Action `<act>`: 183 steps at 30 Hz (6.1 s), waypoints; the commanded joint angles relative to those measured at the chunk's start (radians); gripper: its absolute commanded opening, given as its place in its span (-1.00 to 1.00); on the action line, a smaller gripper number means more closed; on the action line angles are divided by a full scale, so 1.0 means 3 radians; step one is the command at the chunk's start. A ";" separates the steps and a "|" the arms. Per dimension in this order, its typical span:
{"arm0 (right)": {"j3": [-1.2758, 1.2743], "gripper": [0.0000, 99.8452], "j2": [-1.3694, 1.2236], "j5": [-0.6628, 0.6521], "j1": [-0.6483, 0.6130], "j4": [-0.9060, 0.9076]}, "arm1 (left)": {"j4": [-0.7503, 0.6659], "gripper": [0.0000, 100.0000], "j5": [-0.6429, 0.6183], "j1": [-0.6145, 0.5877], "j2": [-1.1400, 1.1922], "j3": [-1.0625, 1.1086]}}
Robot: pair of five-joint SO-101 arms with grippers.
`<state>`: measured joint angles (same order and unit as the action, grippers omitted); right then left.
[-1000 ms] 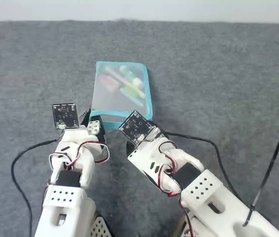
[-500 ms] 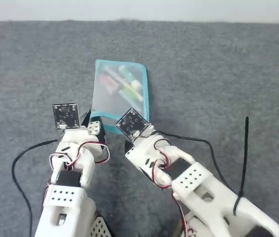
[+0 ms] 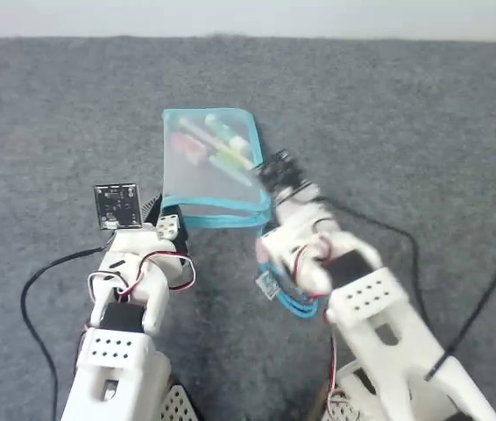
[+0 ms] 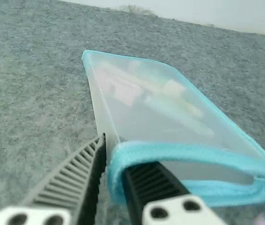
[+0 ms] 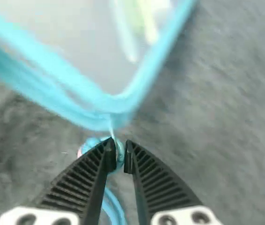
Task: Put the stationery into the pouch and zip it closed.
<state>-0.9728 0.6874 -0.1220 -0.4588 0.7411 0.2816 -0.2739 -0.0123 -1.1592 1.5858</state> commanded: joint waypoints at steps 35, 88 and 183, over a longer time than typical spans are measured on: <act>0.0399 -0.99 0.0330 -0.0353 -0.0703 0.0575 | 0.0010 -0.98 -0.0107 0.0041 -0.0102 -0.0320; 0.0915 -0.99 0.0361 -0.0685 -0.0580 0.0688 | 0.0031 -0.98 0.0169 0.0511 -0.0097 -0.0238; 0.0440 -0.99 -0.0765 -0.0762 0.0514 0.0033 | 0.0885 -0.75 0.0685 0.0578 -0.0133 -0.0698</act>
<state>-0.9452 0.5585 -0.4089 -0.3744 0.7119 0.4549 -0.0760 0.1765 -1.1653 1.4830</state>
